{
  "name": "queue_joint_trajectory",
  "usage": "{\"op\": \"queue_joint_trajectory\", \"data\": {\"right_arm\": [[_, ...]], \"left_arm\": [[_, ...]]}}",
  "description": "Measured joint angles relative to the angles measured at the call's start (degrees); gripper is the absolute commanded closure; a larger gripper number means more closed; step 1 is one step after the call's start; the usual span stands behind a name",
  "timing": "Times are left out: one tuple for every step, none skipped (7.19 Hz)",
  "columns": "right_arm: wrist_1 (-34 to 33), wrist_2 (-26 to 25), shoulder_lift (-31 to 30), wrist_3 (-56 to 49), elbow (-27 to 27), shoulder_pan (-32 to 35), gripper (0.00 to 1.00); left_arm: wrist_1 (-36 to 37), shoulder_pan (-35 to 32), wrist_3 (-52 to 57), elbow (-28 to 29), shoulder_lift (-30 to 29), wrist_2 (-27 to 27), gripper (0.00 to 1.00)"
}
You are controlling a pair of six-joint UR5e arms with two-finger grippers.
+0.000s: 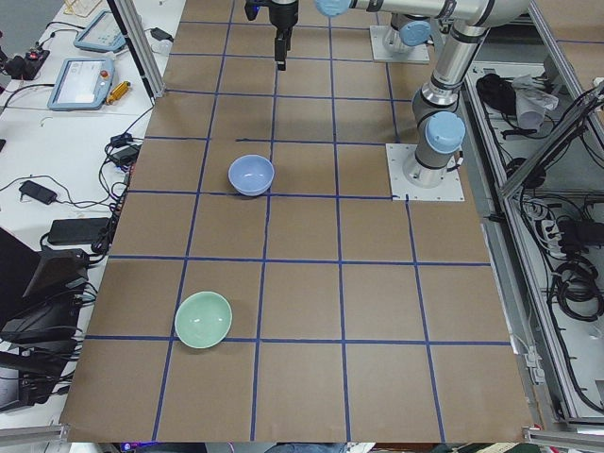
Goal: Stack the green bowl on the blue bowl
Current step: 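Move the left gripper past the blue bowl toward the pale green bowl, then lower the left gripper over the rim of the pale green bowl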
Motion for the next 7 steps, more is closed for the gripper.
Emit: {"op": "queue_joint_trajectory", "data": {"right_arm": [[0.0, 0.0, 0.0, 0.0, 0.0, 0.0, 0.00], [0.0, 0.0, 0.0, 0.0, 0.0, 0.0, 0.00], [0.0, 0.0, 0.0, 0.0, 0.0, 0.0, 0.00], [0.0, 0.0, 0.0, 0.0, 0.0, 0.0, 0.00], [0.0, 0.0, 0.0, 0.0, 0.0, 0.0, 0.00], [0.0, 0.0, 0.0, 0.0, 0.0, 0.0, 0.00], [0.0, 0.0, 0.0, 0.0, 0.0, 0.0, 0.00]], "left_arm": [[0.1, 2.8, 4.9, -0.2, -0.1, 1.2, 0.00], [0.1, 6.9, 11.2, -0.4, -0.5, 1.8, 0.00], [0.2, 11.5, 18.5, -0.5, -1.3, 1.9, 0.00], [0.5, 15.6, 24.9, -0.5, -2.0, 1.9, 0.00], [0.9, 19.1, 30.4, -0.3, -3.0, 1.8, 0.00], [1.4, 22.3, 35.4, 0.0, -4.3, 0.9, 0.00], [2.2, 25.5, 40.8, 0.1, -5.8, -0.4, 0.00]]}}
